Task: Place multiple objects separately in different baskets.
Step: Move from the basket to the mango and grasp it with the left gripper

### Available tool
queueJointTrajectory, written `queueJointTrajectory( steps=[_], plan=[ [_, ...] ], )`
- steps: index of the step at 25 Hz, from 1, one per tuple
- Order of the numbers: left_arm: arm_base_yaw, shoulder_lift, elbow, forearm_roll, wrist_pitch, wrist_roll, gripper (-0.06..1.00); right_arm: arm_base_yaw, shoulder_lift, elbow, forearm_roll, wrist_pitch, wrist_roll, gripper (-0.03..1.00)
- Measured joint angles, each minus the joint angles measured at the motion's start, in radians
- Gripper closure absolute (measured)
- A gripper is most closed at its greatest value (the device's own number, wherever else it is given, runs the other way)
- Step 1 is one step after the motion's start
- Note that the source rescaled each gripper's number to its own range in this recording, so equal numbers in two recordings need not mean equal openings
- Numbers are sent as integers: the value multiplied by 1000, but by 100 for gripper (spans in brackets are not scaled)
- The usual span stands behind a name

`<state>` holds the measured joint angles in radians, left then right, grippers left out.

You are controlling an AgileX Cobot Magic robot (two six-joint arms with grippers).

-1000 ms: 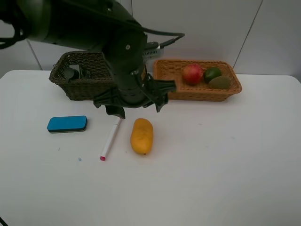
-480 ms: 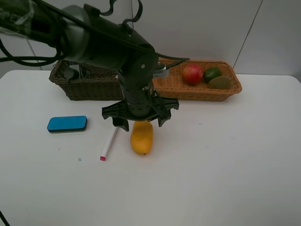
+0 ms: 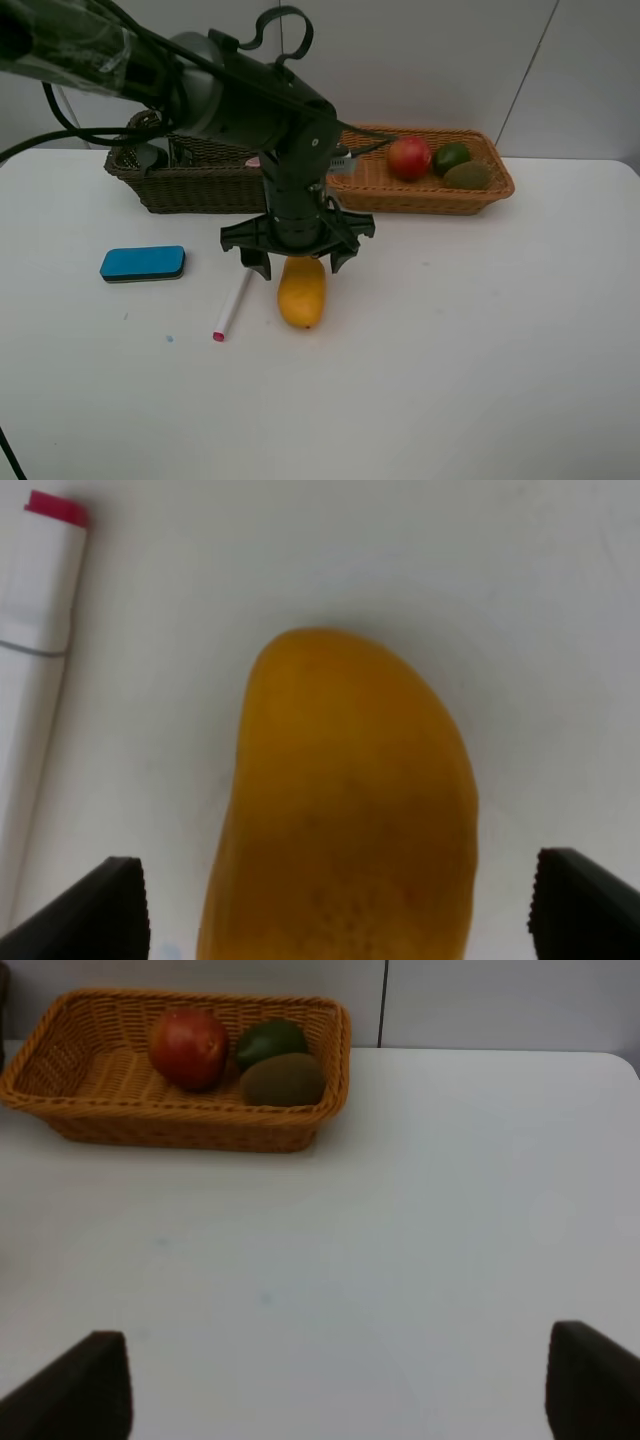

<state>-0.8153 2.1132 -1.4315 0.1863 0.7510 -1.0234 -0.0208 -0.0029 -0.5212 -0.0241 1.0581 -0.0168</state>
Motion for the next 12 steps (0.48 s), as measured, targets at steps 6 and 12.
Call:
queueJointTrajectory(
  steps=[6,12],
  plan=[
    [2,47,-8,-38,0,13,-5,0,0,0,0,0,0,-3],
    [2,89,-34,-81,-2,54,-5,0,0,0,0,0,0,-3]
  ],
)
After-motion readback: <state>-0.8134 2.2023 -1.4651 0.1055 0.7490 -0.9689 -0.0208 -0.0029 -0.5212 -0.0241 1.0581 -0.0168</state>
